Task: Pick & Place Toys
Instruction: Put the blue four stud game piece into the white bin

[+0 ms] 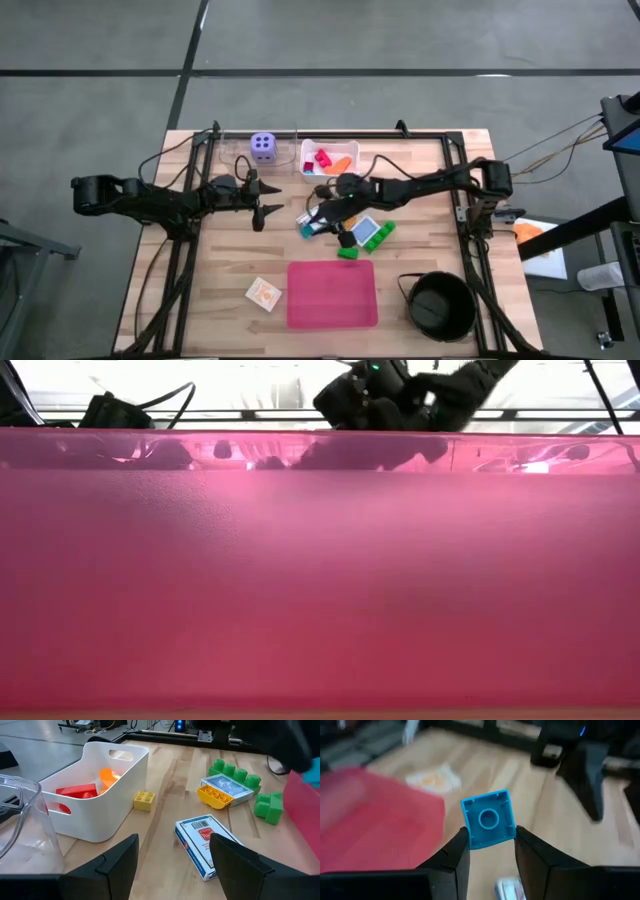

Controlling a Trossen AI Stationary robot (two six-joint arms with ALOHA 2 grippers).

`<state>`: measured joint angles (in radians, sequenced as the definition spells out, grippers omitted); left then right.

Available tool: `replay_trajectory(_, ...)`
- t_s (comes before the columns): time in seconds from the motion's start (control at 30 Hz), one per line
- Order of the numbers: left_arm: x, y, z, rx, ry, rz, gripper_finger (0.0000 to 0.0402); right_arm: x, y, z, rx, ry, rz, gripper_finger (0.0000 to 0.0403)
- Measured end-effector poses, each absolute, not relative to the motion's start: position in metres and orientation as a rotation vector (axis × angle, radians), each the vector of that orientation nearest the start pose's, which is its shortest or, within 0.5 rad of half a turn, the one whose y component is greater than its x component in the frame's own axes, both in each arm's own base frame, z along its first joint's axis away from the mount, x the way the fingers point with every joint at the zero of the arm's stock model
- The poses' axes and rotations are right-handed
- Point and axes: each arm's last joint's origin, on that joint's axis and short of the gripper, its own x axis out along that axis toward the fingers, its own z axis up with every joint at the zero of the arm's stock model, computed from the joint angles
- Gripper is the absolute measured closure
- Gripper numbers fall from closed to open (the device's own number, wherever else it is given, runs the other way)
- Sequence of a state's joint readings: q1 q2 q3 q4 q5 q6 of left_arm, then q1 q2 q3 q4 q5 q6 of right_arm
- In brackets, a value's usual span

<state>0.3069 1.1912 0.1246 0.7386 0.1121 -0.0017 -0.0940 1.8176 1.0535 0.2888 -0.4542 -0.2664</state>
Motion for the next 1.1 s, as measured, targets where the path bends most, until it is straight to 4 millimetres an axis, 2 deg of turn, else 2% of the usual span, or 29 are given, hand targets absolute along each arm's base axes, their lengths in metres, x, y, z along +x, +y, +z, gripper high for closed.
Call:
replay_trajectory(0.17, 0.177, 0.053, 0.132, -0.07, 0.324, 0.193, 0.0156, 0.377, -0.042, 0.181, -0.112, 0.297, 0.345, 0.0283)
replay_trajectory(0.37, 0.177, 0.053, 0.132, -0.071, 0.324, 0.193, 0.0156, 0.37, -0.08, 0.178, -0.074, 0.359, 0.202, 0.0283)
replay_trajectory(0.6, 0.177, 0.053, 0.132, -0.071, 0.324, 0.193, 0.0156, 0.36, -0.131, 0.185, -0.067, 0.4, -0.022, 0.0283)
replay_trajectory(0.8, 0.177, 0.053, 0.132, -0.071, 0.324, 0.193, 0.0156, 0.349, -0.167, 0.188, -0.036, 0.51, -0.186, 0.0282)
replay_trajectory(0.87, 0.177, 0.053, 0.132, -0.071, 0.324, 0.193, 0.0156, 0.346, -0.174, 0.189, -0.014, 0.534, -0.203, 0.026)
replay_trajectory(1.1, 0.177, 0.053, 0.132, -0.071, 0.325, 0.193, 0.0156, 0.343, -0.18, 0.189, 0.019, 0.562, -0.219, 0.0121)
